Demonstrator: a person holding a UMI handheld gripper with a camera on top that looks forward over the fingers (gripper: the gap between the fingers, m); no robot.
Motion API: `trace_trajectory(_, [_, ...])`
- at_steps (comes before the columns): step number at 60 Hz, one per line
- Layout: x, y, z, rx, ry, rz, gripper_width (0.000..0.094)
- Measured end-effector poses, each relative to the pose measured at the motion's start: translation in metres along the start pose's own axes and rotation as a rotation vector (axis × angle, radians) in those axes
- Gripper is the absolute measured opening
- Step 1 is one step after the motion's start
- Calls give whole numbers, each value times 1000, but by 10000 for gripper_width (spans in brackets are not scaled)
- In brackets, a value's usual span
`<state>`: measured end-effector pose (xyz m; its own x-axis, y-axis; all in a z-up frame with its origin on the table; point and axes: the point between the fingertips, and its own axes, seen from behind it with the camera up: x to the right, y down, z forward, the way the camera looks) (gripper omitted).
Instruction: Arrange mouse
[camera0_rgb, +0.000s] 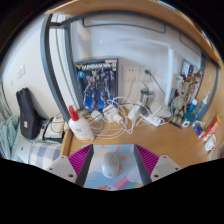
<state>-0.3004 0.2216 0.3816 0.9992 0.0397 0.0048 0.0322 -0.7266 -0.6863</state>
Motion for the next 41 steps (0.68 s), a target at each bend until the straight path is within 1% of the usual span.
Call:
trace_trajectory(4, [5, -29, -38, 34, 26, -13, 798])
trace_trajectory(11, [7, -61, -97, 111, 61, -24, 799])
trace_trajectory(17, [7, -70, -131, 147, 64, -29, 804])
trace_trajectory(28, [13, -77, -169, 179, 82, -20, 804])
trace_trajectory(41, [7, -63, -181, 159, 70, -21, 803])
